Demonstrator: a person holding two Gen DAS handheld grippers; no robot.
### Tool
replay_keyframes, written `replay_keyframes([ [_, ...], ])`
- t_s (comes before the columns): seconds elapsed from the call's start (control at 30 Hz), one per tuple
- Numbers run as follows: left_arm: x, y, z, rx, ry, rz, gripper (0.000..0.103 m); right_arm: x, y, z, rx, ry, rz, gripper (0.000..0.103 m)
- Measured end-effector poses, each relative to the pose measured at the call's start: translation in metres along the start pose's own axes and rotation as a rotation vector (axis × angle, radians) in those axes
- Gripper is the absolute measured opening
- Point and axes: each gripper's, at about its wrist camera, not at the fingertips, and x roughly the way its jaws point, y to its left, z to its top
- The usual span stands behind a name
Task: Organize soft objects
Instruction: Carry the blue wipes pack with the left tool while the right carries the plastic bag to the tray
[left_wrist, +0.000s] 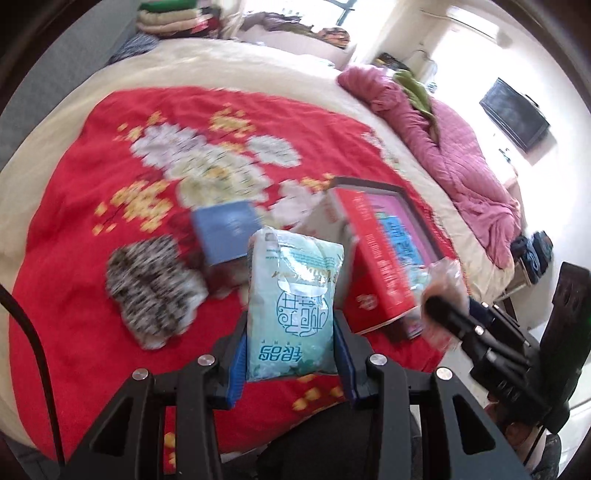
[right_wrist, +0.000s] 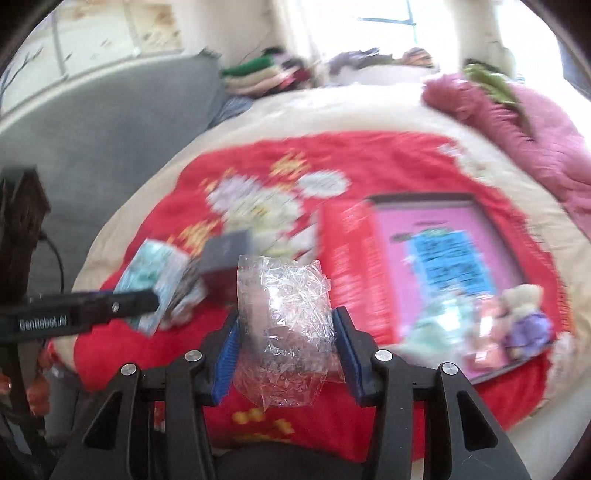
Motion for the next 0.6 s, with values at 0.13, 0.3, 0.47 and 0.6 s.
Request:
replay_keyframes([
  [0.13,0.008,-0.039,0.014,0.063,-0.006,-0.022,0.041,-0.025,-0.034,0.006,0.047,-0.054,-0.075,0.049],
  [0.3,0.026,-0.095,0.029,0.153,-0.003,-0.052,0.041,-0.049,-0.082,0.009,0.144,-0.115,-0.135,0.049],
  [0.47,0.050,-0.143,0.037,0.230,0.025,-0.075,0.041,-0.065,-0.120,0.005,0.196,-0.149,-0.193,0.049],
  [0.6,0.074,-0.177,0.034,0.281,0.065,-0.105,0.041,-0.070,-0.147,-0.004,0.244,-0.148,-0.233,0.049],
])
